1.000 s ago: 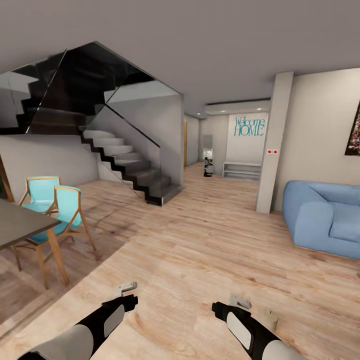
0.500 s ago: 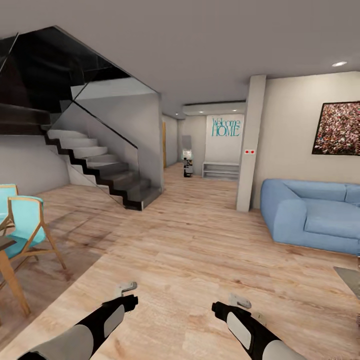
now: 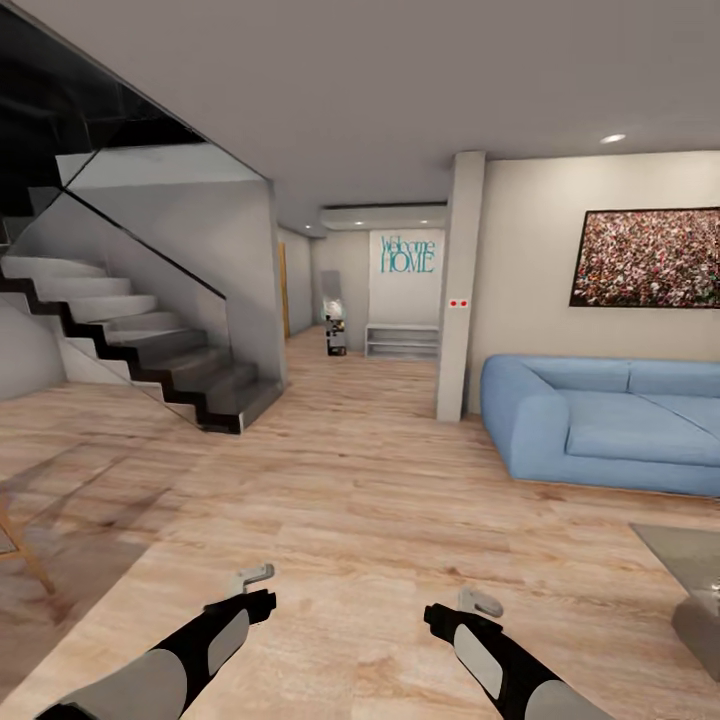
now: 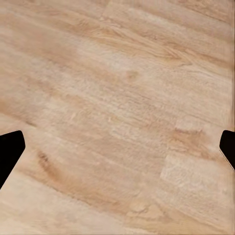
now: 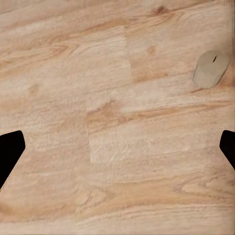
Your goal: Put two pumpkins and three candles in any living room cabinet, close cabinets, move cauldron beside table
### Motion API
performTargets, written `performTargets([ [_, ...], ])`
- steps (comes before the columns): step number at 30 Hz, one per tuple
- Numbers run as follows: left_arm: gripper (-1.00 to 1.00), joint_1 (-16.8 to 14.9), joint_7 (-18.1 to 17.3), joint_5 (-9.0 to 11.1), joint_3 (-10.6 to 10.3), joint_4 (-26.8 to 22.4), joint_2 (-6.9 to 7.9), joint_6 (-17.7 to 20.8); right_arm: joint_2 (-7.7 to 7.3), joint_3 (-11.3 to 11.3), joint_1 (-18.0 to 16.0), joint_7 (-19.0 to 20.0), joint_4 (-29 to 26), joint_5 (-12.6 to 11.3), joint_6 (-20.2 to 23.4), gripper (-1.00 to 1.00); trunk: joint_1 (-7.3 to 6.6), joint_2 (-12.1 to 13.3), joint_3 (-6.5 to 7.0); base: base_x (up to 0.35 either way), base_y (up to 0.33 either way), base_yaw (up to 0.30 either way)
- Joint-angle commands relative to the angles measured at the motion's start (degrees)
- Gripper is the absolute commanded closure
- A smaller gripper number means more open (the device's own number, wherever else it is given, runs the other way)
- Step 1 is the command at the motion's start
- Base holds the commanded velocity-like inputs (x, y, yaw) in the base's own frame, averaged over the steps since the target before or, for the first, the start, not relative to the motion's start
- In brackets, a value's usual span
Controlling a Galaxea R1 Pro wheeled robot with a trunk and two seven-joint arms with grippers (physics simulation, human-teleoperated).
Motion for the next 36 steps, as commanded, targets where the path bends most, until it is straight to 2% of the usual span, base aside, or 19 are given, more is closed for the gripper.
performTargets([
  [1,-1.00,0.0,0.4,0.3,-0.4,-0.2,0.05,0.3,-0.04,0.5,-0.1,-0.5,-0.1,-0.3,0.2,-1.00,0.03,0.0,-0.07,0.310,0.182,-0.283],
  [23,-1.00,0.0,0.4,0.3,-0.7,-0.1,0.05,0.3,0.00,0.4,-0.1,-0.5,-0.2,-0.3,0.2,-1.00,0.03,0.0,-0.07,0.310,0.185,-0.279],
  [36,-1.00,0.0,0.4,0.3,-1.0,-0.1,0.05,0.3,0.00,0.5,0.0,-0.5,-0.2,-0.2,0.2,-1.00,0.03,0.0,-0.07,0.319,0.119,-0.049],
])
